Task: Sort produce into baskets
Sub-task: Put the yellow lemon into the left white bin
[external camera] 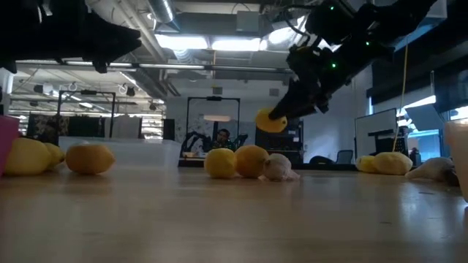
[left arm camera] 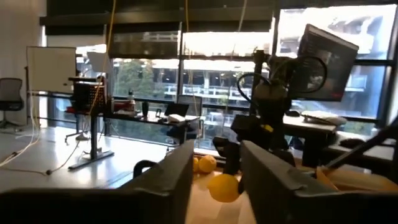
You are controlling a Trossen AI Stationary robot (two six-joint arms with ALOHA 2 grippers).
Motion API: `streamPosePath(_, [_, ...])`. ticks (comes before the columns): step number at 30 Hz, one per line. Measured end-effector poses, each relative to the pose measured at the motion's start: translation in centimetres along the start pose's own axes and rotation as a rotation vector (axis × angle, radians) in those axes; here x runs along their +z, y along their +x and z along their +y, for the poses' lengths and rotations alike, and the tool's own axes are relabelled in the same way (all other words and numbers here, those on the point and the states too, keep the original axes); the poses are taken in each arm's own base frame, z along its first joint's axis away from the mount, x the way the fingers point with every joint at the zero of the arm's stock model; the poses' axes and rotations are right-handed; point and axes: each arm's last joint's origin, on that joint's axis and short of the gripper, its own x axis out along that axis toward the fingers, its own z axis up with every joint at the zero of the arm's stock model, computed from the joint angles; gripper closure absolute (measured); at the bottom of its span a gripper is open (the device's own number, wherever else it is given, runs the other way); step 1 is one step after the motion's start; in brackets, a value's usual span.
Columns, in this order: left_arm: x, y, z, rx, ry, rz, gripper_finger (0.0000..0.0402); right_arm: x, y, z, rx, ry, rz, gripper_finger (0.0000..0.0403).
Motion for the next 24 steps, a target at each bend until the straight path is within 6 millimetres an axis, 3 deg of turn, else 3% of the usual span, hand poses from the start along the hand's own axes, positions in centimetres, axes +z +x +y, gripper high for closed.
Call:
streamPosePath(6, [0.7,1.4,-0.2,0.01,-0.017,0.051,0.0167,1.2,-0.1,0.5,0.117,-0.057,-0.112,0.0272])
streamPosePath(10, [0.7,2.7,-0.8,-0.02,-0.026,0.115,0.0136,1.8,-0.2,0.9,0.193,-0.076,-0.17,0.0272])
streamPosePath(24, [0.3,8.4,-3.8,-0.071,-0.104,0.286,0.0137,3.6,-0.8,1.3,0.267,-0.119,-0.364,0.0272])
